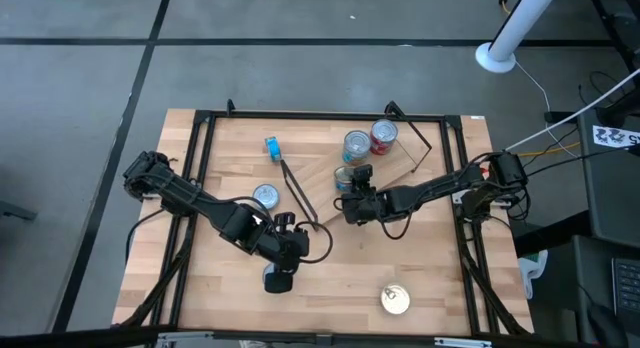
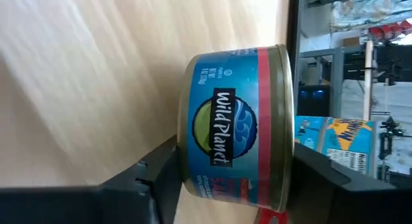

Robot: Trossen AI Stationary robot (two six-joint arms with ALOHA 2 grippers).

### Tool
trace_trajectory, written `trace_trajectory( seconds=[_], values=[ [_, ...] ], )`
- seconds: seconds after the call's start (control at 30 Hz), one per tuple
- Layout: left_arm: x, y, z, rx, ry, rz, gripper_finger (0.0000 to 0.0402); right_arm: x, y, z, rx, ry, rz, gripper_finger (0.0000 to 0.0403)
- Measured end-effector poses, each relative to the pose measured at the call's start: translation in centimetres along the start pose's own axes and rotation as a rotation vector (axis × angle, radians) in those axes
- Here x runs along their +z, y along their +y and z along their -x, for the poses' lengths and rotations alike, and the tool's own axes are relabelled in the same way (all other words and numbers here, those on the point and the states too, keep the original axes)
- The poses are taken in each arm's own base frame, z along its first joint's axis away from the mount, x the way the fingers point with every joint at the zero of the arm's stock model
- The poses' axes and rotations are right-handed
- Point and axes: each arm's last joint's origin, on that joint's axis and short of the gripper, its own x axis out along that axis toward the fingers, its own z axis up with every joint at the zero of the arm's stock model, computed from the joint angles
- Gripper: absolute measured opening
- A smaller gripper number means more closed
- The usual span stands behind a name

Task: Stack canned seafood by type on shelf
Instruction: Put the middle blue tuna can on the shelf, then stack the left blue tuna can on top of the blue tuna can on the shelf

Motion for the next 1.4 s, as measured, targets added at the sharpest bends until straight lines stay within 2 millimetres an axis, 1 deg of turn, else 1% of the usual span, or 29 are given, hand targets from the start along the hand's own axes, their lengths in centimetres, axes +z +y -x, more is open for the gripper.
trace_trajectory(
  seconds=[0.2, 0.3, 0.4, 0.63, 0.77, 0.87, 0.93, 1.07, 1.17, 1.3, 1.4],
  values=[
    [0.0, 0.0, 0.0, 0.000, 0.000, 0.001, 0.0088, -0.1, 0.3, -0.1, 0.035, -0.001, 0.009, 0.0277],
    [0.0, 0.0, 0.0, 0.000, 0.000, 0.002, 0.0088, -0.1, 0.3, -0.1, 0.031, 0.000, 0.017, 0.0297],
    [0.0, 0.0, 0.0, 0.000, 0.000, 0.003, 0.0088, -0.1, 0.3, -0.1, 0.032, 0.001, 0.049, 0.0303],
    [-0.1, -0.1, 0.0, -0.003, 0.005, 0.002, 0.0088, -0.2, 0.3, -0.1, 0.033, 0.004, 0.113, 0.0305],
    [-0.7, 0.1, 0.0, -0.001, 0.079, 0.037, 0.0088, -0.2, 0.1, 0.2, 0.034, 0.010, 0.121, 0.0305],
    [-1.7, 0.4, 0.2, 0.033, 0.181, 0.083, 0.0088, -0.2, -0.1, 0.9, 0.054, 0.062, 0.180, 0.0305],
    [-2.3, 0.5, 0.3, 0.066, 0.234, 0.118, 0.0088, 0.2, -0.4, 1.7, 0.065, 0.077, 0.187, 0.0305],
    [-3.4, 0.3, 0.7, 0.119, 0.313, 0.160, 0.0088, 1.0, -0.7, 3.2, 0.080, 0.079, 0.134, 0.0305],
    [-4.2, -0.1, 1.0, 0.145, 0.352, 0.159, 0.0088, 1.8, -0.8, 4.3, 0.083, 0.062, 0.091, 0.0305],
    [-5.4, -0.4, 0.4, 0.173, 0.387, 0.150, 0.0088, 2.7, -0.6, 6.0, 0.093, 0.034, 0.051, 0.0305],
    [-6.7, -0.3, -0.5, 0.209, 0.427, 0.150, 0.0088, 3.2, -0.3, 7.6, 0.153, 0.018, 0.021, 0.0305]
  ],
)
